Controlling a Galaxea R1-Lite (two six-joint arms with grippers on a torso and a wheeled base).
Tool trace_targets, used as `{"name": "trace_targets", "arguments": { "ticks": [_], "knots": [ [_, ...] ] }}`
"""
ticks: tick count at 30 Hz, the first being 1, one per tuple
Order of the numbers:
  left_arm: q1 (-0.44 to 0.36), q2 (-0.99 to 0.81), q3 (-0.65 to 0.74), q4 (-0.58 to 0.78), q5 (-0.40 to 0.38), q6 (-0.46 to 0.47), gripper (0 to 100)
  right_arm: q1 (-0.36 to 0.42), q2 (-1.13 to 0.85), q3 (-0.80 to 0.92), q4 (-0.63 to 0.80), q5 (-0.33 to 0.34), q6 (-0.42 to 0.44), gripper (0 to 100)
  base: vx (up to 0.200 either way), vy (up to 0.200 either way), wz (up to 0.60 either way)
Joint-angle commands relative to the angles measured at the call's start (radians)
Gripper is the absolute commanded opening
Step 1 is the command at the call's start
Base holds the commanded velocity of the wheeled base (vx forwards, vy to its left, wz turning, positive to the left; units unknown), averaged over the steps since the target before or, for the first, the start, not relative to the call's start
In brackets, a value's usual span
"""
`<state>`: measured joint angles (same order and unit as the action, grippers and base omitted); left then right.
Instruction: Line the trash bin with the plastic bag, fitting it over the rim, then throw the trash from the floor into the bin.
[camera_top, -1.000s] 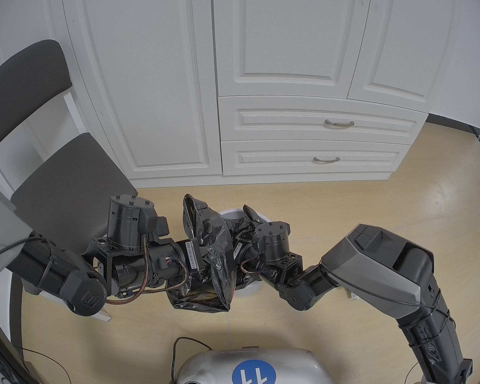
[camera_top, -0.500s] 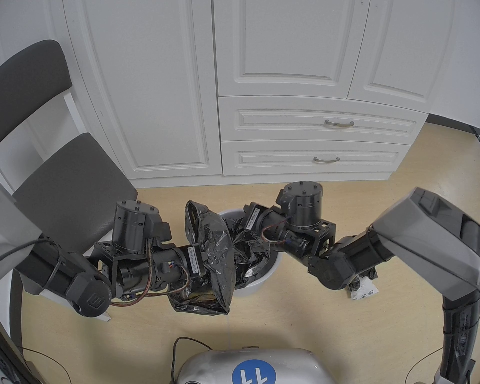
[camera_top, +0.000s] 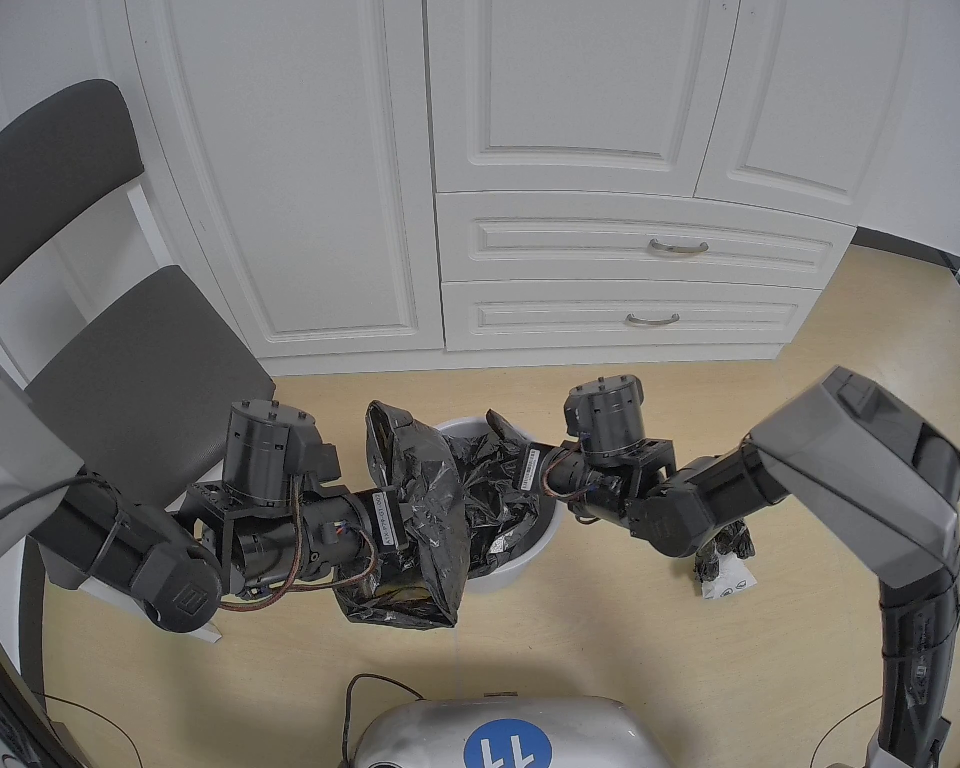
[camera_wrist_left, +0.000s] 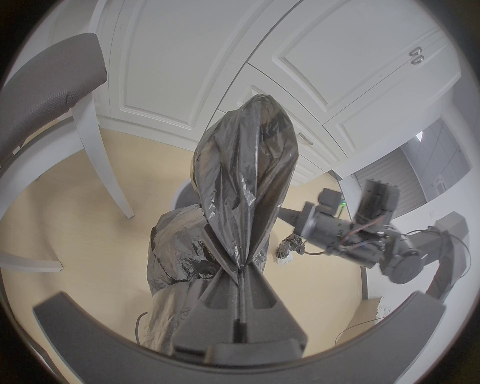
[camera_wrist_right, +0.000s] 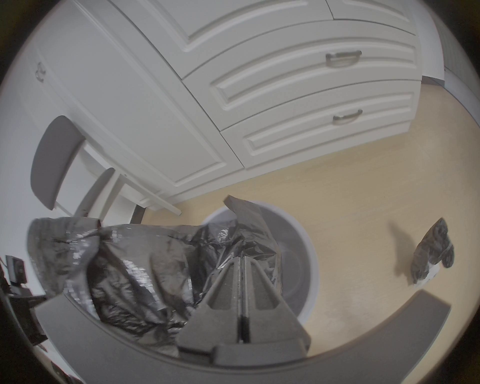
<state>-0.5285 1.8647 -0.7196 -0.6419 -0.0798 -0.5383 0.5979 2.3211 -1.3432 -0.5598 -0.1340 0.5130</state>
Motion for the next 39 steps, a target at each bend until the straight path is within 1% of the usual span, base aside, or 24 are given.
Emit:
{"name": "trace_targets", "arguments": {
  "ticks": [1,4,13,18,20,24,27,28,29,31,32,34,36,37,39],
  "knots": [
    [0.001,-0.001,0.000,-0.002,-0.002,-0.002,0,0.007,0.212,-0.131,0.006,-0.009,0.056,0,0.000,0.000,0.00],
    [0.001,0.002,-0.001,-0.002,-0.002,-0.002,0,0.016,0.279,-0.162,0.011,-0.010,0.061,0,0.000,0.000,0.00],
    [0.001,0.013,-0.006,-0.016,0.000,-0.006,0,0.045,0.377,-0.237,0.012,-0.025,0.062,0,0.000,0.000,0.00],
    [0.001,0.019,0.005,-0.073,0.005,-0.011,0,0.040,0.357,-0.243,0.012,-0.035,0.068,0,0.000,0.000,0.00],
    [0.001,0.022,0.008,-0.087,0.005,-0.012,0,0.030,0.330,-0.232,0.012,-0.038,0.068,0,0.000,0.000,0.00],
    [-0.001,0.034,-0.006,-0.090,0.003,-0.020,0,-0.006,0.212,-0.183,0.034,-0.038,0.064,0,0.000,0.000,0.00],
    [-0.001,0.056,-0.050,-0.082,-0.003,-0.028,0,-0.038,0.118,-0.175,0.138,-0.036,0.061,0,0.000,0.000,0.00],
    [-0.001,0.057,-0.057,-0.079,-0.003,-0.026,0,-0.041,0.107,-0.177,0.152,-0.036,0.061,0,0.000,0.000,0.00],
    [-0.001,0.073,-0.084,-0.070,-0.003,-0.026,0,-0.058,0.058,-0.179,0.209,-0.027,0.061,0,0.000,0.000,0.00],
    [-0.002,0.085,-0.101,-0.065,-0.003,-0.025,0,-0.069,0.031,-0.182,0.236,-0.027,0.061,0,0.000,0.000,0.00],
    [-0.002,0.120,-0.144,-0.051,-0.003,-0.025,0,-0.087,-0.015,-0.180,0.262,-0.025,0.061,0,0.000,0.000,0.00],
    [-0.005,0.154,-0.204,-0.025,-0.002,-0.028,0,-0.113,-0.069,-0.175,0.268,-0.025,0.061,0,0.000,0.000,0.00],
    [-0.007,0.163,-0.235,-0.005,-0.003,-0.028,0,-0.125,-0.095,-0.171,0.270,-0.024,0.061,0,0.000,0.000,0.00],
    [-0.008,0.180,-0.278,0.015,-0.003,-0.028,0,-0.142,-0.124,-0.165,0.268,-0.022,0.059,0,0.000,0.000,0.00],
    [-0.015,0.205,-0.317,0.019,-0.002,-0.029,0,-0.158,-0.144,-0.162,0.270,-0.015,0.059,0,0.000,0.000,0.00]
  ]
}}
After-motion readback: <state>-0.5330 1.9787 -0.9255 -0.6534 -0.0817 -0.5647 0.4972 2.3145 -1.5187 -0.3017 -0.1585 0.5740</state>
